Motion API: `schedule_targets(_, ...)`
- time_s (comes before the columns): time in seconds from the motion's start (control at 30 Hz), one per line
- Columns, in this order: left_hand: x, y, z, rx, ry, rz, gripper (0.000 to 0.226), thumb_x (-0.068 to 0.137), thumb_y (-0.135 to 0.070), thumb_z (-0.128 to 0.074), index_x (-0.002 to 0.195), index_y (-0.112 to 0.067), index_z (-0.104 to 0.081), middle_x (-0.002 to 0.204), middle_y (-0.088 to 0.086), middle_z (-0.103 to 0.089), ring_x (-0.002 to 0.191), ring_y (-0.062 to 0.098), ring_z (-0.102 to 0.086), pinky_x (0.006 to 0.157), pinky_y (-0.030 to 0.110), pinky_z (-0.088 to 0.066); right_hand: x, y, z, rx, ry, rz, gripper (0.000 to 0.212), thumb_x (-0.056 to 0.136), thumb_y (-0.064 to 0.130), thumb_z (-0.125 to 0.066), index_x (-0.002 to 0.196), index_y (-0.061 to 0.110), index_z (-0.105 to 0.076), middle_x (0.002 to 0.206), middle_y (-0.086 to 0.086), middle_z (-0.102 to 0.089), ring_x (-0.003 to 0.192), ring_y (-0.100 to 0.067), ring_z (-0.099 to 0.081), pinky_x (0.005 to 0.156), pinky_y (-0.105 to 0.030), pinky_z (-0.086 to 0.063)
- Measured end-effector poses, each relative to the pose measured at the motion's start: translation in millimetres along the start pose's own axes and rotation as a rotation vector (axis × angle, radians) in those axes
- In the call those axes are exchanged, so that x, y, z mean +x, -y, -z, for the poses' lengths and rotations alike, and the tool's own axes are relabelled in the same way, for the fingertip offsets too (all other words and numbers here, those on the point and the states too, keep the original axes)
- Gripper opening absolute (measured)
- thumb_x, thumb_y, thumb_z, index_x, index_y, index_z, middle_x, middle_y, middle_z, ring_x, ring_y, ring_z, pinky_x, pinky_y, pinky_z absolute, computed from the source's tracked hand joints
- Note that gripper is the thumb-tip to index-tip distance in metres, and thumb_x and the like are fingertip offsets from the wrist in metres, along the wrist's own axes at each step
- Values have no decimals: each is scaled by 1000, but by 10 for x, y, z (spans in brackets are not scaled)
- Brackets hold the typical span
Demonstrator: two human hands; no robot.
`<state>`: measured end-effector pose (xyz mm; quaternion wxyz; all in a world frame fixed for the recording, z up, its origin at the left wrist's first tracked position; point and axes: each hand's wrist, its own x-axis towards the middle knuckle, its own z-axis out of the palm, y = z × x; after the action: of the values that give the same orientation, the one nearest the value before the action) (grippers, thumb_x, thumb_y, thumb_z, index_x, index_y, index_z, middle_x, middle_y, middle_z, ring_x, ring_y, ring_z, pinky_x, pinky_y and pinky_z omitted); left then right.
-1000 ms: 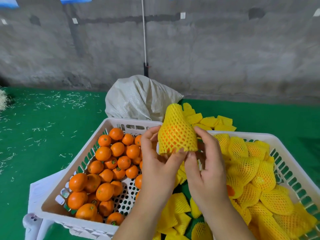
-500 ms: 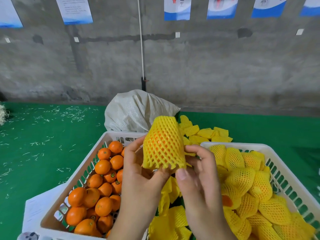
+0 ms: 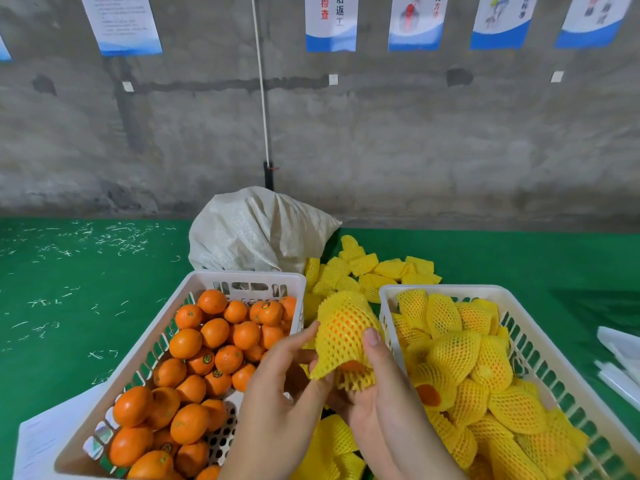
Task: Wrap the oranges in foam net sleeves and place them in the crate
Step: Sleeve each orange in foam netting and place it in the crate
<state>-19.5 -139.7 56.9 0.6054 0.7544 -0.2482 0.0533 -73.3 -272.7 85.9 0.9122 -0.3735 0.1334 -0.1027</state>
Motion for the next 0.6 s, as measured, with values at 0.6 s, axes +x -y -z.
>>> schedule_targets(0.6,-79,1283,207,362,134,361,35,110,-10,-47,138,-30,-52,135,-12,-61,78,1,-55,84,45,-56,-2,-630,1398,-1945,50,269,49,102,56,-39,149,47,-40,162,20,-21,148,-10,-22,123,-40,-27)
